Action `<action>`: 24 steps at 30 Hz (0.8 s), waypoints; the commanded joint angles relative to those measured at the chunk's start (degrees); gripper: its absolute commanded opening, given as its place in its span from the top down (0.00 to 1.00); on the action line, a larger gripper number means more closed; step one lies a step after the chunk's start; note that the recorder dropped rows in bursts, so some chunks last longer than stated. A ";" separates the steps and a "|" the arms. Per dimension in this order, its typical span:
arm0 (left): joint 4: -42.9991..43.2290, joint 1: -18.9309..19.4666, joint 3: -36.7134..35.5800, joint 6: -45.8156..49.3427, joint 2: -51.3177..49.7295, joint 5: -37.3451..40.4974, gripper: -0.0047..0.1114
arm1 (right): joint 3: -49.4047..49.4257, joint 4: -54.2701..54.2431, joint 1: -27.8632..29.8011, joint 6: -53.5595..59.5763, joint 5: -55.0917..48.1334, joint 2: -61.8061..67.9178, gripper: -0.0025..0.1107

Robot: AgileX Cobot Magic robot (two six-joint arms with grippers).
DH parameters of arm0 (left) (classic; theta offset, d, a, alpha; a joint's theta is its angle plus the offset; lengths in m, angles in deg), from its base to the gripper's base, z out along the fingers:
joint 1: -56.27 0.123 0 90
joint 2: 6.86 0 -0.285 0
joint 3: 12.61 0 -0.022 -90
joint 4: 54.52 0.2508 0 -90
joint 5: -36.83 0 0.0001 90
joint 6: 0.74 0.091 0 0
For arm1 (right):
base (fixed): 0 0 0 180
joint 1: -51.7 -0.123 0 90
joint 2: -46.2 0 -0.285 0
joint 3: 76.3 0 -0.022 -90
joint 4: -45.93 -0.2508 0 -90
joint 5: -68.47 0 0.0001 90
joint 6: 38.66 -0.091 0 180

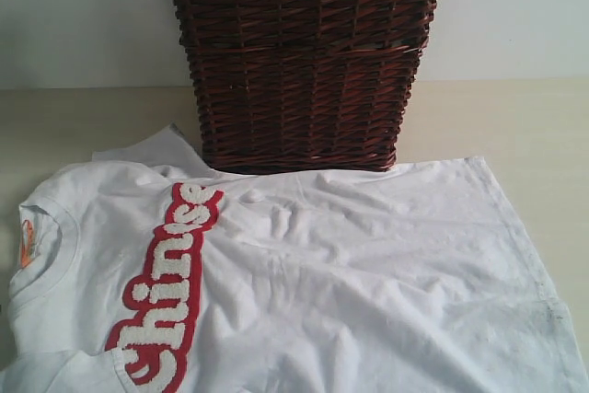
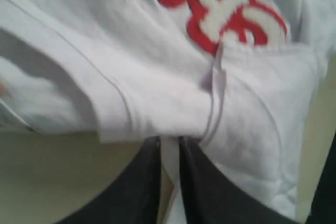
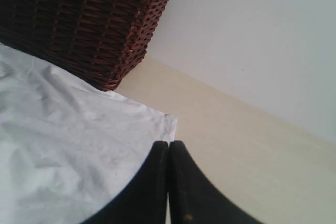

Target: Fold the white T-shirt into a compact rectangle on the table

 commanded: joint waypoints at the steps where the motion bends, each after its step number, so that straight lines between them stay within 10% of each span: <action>1: 0.18 0.53 -11.31 14.96 5.76 -12.26 0.63 | 0.31 -0.18 -0.09 -0.10 0.34 -0.35 0.98; 12: -9.20 0.53 -24.86 28.17 14.48 -21.28 0.53 | 0.31 -0.18 -0.09 -0.10 0.34 -0.35 0.98; 24: -9.60 -3.75 -25.68 28.17 14.48 -27.98 0.66 | 0.31 -0.18 -0.09 -0.10 0.34 -0.35 0.98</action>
